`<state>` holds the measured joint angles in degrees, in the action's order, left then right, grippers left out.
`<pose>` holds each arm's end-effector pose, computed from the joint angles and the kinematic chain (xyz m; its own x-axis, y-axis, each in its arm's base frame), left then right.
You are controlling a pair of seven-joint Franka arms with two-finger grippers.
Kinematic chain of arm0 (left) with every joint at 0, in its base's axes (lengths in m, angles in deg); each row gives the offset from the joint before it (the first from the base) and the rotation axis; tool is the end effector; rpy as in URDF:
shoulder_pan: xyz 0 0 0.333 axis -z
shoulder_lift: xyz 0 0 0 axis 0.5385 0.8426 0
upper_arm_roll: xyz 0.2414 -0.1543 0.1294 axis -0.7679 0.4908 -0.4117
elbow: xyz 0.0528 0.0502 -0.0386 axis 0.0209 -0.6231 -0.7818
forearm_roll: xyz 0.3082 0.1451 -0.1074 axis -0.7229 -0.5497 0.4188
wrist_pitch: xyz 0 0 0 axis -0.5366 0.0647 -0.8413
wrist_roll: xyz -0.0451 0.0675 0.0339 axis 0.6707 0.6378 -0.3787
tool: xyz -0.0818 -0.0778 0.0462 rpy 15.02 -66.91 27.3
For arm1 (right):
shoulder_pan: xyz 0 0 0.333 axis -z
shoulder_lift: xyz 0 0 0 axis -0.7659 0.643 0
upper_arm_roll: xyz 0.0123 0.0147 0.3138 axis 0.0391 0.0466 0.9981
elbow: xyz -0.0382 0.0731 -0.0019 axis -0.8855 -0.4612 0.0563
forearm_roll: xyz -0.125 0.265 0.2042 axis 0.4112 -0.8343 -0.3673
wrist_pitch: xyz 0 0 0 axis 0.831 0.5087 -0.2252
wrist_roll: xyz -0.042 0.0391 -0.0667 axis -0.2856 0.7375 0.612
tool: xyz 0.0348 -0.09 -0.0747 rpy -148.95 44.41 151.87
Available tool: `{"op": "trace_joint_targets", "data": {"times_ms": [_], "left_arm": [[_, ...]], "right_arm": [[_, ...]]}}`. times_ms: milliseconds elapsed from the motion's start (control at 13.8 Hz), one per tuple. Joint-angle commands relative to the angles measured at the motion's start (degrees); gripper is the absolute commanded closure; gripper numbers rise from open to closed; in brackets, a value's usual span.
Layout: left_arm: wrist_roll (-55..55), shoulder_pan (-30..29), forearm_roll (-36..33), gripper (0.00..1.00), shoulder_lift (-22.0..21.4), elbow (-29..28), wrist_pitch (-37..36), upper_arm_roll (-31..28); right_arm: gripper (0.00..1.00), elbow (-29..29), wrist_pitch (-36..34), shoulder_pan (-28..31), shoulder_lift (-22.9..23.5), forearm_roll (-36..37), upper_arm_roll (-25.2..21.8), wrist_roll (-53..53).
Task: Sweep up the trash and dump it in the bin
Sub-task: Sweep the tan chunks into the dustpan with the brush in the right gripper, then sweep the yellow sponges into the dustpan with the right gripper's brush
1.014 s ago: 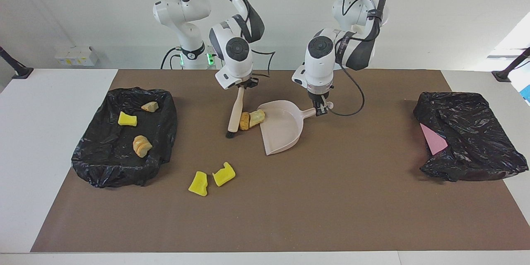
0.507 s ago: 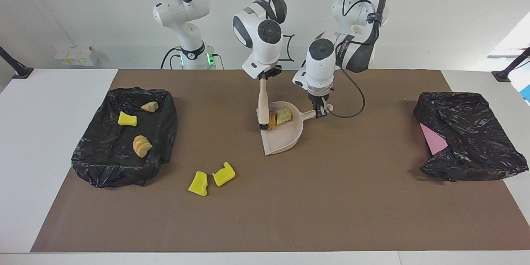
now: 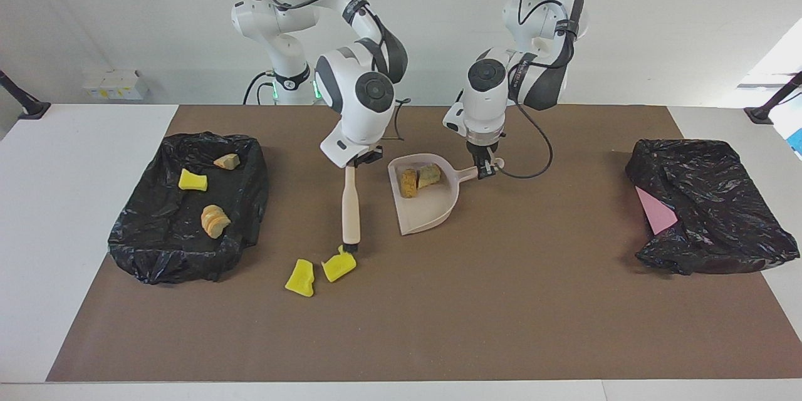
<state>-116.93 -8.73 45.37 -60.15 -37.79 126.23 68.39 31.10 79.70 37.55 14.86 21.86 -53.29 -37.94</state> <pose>0.4341 -0.2733 0.3648 0.1281 -0.9808 -0.1468 -0.9908 -0.1332 0.0254 0.5204 0.2251 0.3845 0.9671 0.0239 -0.2531 0.0864 -0.9672 0.2390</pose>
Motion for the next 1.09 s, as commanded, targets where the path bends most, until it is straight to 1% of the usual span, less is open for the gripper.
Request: {"op": "trace_joint_targets", "data": {"times_ms": [0,72,145,290,362,580,797,1014], "left_arm": [[2.28,-0.03,-0.51,1.0,-0.26,-0.95,1.1,-0.17],[2.28,-0.03,-0.51,1.0,-0.26,-0.95,1.1,-0.17],[2.28,-0.03,-0.51,1.0,-0.26,-0.87,1.1,-0.17],[2.54,-0.03,-0.43,1.0,-0.26,-0.87,1.19,-0.17],[2.71,-0.03,-0.43,1.0,-0.26,-0.78,1.1,-0.17],[3.68,-0.03,-0.43,1.0,-0.18,-0.78,1.1,-0.17],[4.21,0.06,-0.43,1.0,-0.18,-0.78,1.19,-0.17],[4.47,0.06,-0.43,1.0,-0.18,-0.69,1.19,-0.17]], "right_arm": [[1.0,-10.52,-5.82,2.75,6.15,5.54,0.58,4.3],[1.0,-13.69,-7.24,3.46,7.99,7.83,0.41,6.14],[1.0,-14.77,-7.25,4.6,8.62,10.81,0.4,7.9],[1.0,-15.04,-5.16,7.58,9.42,14.17,0.49,11.85],[1.0,-14.95,-2.62,8.47,9.77,15.22,0.49,14.31],[1.0,-14.52,1.25,11.98,10.73,16.11,0.49,16.53],[1.0,-14.25,3.9,12.17,12.05,16.02,0.49,16.71],[1.0,-13.28,4.35,11.82,13.37,15.15,0.58,16.71]]}}
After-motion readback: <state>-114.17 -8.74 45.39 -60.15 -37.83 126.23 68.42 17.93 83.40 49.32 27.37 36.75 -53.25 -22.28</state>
